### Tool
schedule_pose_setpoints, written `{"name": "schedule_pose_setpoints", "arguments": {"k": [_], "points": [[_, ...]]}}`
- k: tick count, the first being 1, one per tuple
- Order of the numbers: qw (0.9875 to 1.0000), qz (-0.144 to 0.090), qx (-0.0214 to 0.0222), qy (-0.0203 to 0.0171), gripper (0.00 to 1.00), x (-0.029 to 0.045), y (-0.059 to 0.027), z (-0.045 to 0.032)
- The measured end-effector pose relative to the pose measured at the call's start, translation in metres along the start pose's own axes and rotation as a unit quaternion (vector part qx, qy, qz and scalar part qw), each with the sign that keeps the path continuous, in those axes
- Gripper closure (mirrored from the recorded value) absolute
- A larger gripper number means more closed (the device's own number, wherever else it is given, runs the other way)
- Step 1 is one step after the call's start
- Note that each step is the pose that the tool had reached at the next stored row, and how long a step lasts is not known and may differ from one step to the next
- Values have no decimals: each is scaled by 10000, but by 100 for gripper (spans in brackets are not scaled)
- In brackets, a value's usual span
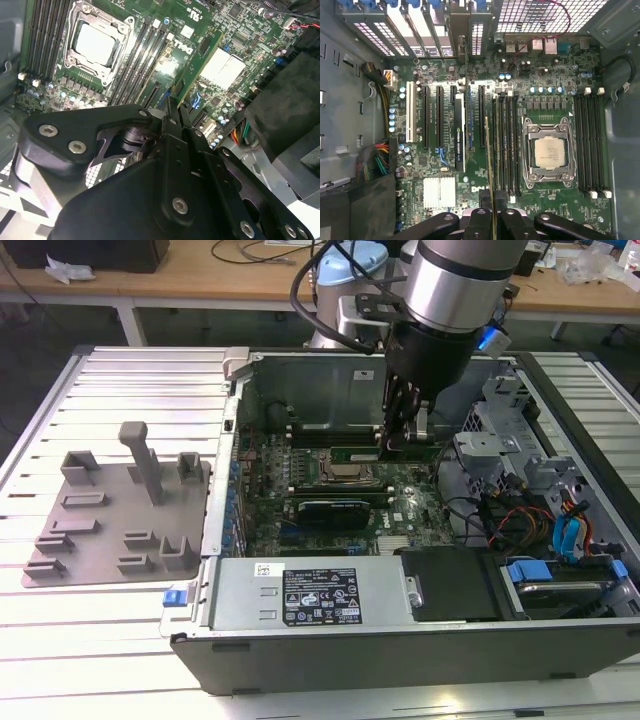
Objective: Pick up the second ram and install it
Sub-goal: 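Insert the second ram into the second slot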
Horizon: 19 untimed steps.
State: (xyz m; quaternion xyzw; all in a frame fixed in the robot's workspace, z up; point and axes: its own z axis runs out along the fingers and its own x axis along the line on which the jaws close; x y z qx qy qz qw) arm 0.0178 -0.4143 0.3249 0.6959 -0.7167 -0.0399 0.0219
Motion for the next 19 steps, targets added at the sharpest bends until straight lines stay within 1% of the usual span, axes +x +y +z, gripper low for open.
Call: {"name": "schedule_pose_setpoints", "arguments": {"k": [2,5,6,7,10,19], "points": [[10000,0,0,-2,89,0,-1,9],[10000,0,0,0,89,1,-4,49],[10000,0,0,-1,89,2,-6,71],[10000,0,0,-1,89,3,-10,119],[10000,0,0,0,89,4,-14,167],[10000,0,0,0,89,9,-33,378]]}}
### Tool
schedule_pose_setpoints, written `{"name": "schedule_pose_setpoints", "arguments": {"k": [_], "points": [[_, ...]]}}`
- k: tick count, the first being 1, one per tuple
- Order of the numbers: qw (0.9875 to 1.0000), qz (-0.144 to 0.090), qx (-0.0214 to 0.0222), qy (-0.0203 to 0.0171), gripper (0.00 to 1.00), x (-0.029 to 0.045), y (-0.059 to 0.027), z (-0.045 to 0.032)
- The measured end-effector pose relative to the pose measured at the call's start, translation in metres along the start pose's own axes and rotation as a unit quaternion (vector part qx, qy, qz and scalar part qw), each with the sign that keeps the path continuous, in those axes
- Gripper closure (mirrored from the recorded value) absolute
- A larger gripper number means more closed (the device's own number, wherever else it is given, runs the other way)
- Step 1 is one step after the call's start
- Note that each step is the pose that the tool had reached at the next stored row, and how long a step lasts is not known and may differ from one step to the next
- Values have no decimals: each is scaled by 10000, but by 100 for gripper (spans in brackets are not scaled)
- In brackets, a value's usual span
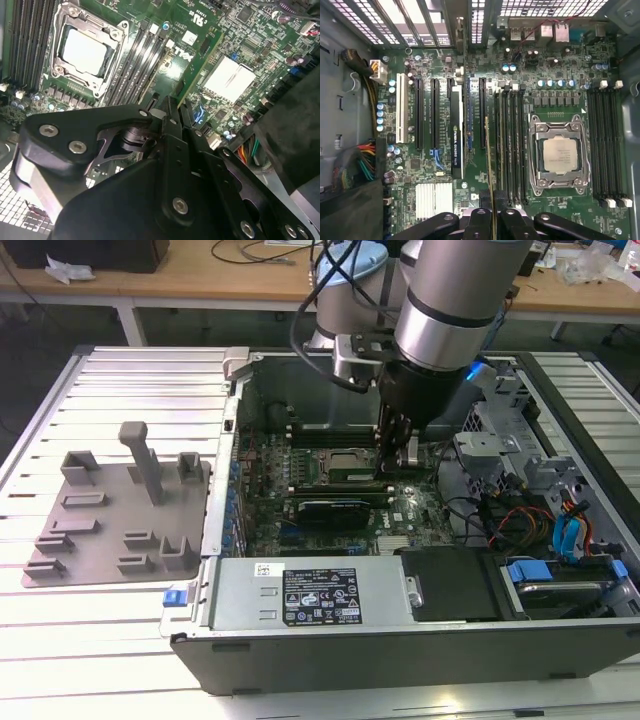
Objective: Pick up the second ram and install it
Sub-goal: 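Insert the second ram into the second slot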
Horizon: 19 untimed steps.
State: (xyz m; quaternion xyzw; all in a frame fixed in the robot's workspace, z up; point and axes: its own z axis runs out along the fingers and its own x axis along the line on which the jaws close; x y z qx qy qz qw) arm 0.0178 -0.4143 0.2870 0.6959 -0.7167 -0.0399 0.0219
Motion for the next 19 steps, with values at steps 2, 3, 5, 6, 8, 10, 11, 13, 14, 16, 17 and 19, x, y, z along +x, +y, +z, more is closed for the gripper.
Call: {"name": "schedule_pose_setpoints", "arguments": {"k": [2,3,5,6,8,10,11,13,14,16,17,19], "points": [[10000,0,0,0,89,1,-3,29],[10000,0,0,0,89,1,-4,47],[10000,0,0,-1,89,3,-12,136],[10000,0,0,0,89,4,-14,167],[10000,0,0,0,89,5,-14,207],[10000,0,0,0,89,6,-16,247],[10000,0,0,0,89,6,-16,265],[10000,0,0,0,89,8,-8,297],[10000,0,0,0,89,8,6,311],[10000,0,0,1,89,10,51,330],[10000,0,0,-2,89,7,81,336],[10000,0,0,-2,89,-40,184,346]]}}
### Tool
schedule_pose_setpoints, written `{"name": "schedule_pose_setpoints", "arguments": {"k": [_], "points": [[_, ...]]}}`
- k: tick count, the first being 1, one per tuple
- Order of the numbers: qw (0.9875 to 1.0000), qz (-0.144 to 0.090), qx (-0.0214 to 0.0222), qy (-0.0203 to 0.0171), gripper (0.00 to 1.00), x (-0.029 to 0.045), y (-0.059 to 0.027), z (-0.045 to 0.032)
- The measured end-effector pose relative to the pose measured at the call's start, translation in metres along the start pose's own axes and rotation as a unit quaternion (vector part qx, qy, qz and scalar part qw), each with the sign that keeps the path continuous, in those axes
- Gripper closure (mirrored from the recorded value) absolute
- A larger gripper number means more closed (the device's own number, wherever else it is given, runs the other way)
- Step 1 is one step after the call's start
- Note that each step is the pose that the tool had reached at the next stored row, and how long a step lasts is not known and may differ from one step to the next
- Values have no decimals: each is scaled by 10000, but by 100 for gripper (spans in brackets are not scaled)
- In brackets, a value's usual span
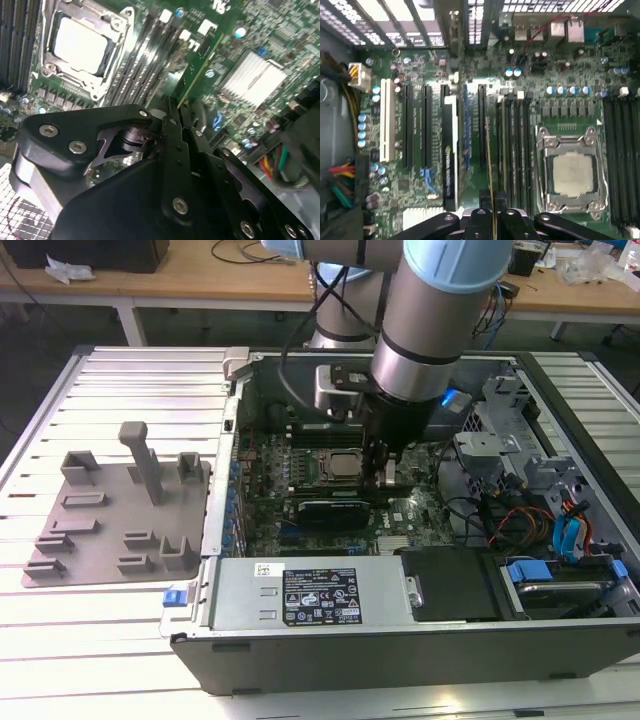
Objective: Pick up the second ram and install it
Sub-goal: 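Insert the second ram into the second slot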
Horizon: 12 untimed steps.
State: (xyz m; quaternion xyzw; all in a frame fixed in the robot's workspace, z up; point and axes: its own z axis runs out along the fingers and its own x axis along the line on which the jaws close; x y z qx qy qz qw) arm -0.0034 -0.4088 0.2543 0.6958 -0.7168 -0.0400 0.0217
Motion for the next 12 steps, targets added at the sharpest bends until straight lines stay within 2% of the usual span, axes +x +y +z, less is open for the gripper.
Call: {"name": "schedule_pose_setpoints", "arguments": {"k": [2,4,7,10,12], "points": [[10000,4,1,-1,89,-49,84,9],[10000,23,1,-2,89,-70,131,18],[9999,139,4,-12,89,-75,157,39],[9999,159,5,-14,89,-150,166,51],[9999,162,4,-13,89,-227,169,64]]}}
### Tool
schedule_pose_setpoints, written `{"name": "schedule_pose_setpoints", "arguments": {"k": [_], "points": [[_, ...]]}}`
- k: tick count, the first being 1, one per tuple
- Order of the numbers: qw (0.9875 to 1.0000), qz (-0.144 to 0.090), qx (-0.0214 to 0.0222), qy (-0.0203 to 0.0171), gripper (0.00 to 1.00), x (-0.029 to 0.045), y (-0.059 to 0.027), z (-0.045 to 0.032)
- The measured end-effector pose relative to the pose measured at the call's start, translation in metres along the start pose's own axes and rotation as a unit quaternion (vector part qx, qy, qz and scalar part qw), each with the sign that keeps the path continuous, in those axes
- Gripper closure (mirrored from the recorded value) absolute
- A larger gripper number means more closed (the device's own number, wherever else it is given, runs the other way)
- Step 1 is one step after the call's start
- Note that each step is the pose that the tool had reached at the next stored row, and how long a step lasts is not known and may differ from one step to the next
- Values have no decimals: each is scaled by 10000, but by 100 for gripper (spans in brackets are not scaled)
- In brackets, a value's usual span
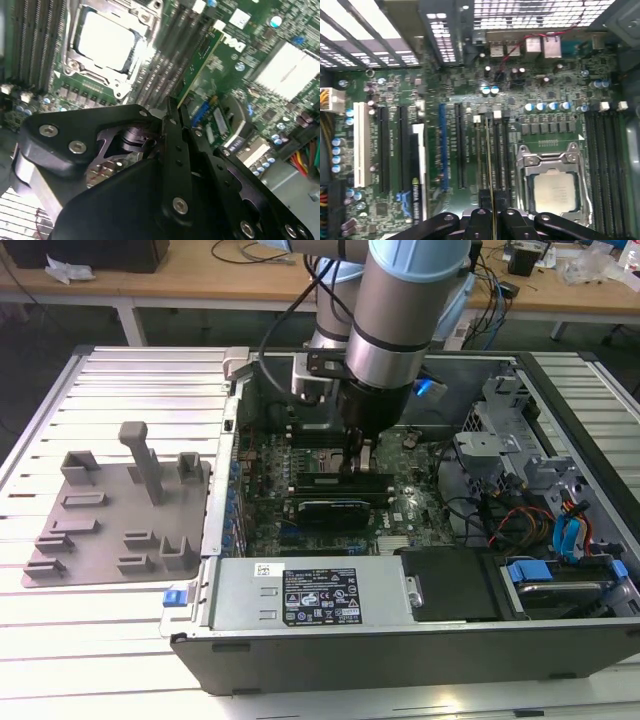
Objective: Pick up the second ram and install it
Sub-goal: 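Insert the second ram into the second slot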
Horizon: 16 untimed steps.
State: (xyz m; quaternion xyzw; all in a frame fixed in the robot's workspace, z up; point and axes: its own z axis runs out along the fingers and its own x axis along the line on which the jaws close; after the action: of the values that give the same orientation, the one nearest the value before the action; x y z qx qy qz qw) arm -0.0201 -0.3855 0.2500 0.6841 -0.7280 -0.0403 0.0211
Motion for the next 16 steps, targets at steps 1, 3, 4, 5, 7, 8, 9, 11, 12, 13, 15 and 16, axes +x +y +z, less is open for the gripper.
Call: {"name": "schedule_pose_setpoints", "arguments": {"k": [1,3,4,5,7,8,9,11,12,13,15,16], "points": [[10000,2,0,0,89,-20,1,11],[10000,12,1,-3,89,-55,2,49],[10000,16,1,-3,89,-69,9,71],[10000,18,1,-2,89,-70,13,101],[10000,29,1,-3,89,-69,10,137],[10000,32,1,-4,89,-69,10,149],[10000,34,1,-4,89,-69,8,168],[10000,33,1,-3,89,-69,-1,178],[10000,33,1,-3,89,-69,-6,180],[10000,34,1,-3,89,-69,-8,183],[10000,33,1,-4,89,-69,-11,197],[10000,33,0,-3,89,-68,-12,207]]}}
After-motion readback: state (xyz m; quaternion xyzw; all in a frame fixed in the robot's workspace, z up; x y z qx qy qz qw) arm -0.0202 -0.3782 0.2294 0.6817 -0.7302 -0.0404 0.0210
